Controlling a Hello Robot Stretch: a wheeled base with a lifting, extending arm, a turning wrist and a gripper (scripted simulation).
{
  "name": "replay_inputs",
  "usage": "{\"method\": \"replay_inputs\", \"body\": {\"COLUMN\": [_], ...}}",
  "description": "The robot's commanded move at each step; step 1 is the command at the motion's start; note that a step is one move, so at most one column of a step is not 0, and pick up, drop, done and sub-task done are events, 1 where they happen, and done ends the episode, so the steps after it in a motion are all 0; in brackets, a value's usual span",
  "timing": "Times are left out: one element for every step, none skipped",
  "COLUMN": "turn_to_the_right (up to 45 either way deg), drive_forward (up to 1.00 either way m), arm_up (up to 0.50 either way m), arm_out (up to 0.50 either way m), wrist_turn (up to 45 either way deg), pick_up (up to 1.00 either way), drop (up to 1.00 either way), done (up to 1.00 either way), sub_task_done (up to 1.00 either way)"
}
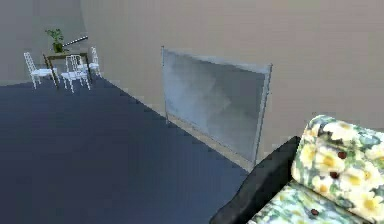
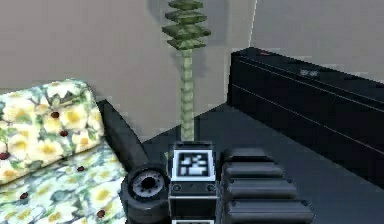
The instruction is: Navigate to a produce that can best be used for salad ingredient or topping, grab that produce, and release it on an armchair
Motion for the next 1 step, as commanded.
{"method": "replay_inputs", "body": {"turn_to_the_right": [-45.0], "drive_forward": [0.00], "arm_up": [0.00], "arm_out": [0.00], "wrist_turn": [0.0], "pick_up": [0.00], "drop": [0.00], "done": [0.00], "sub_task_done": [0.00]}}
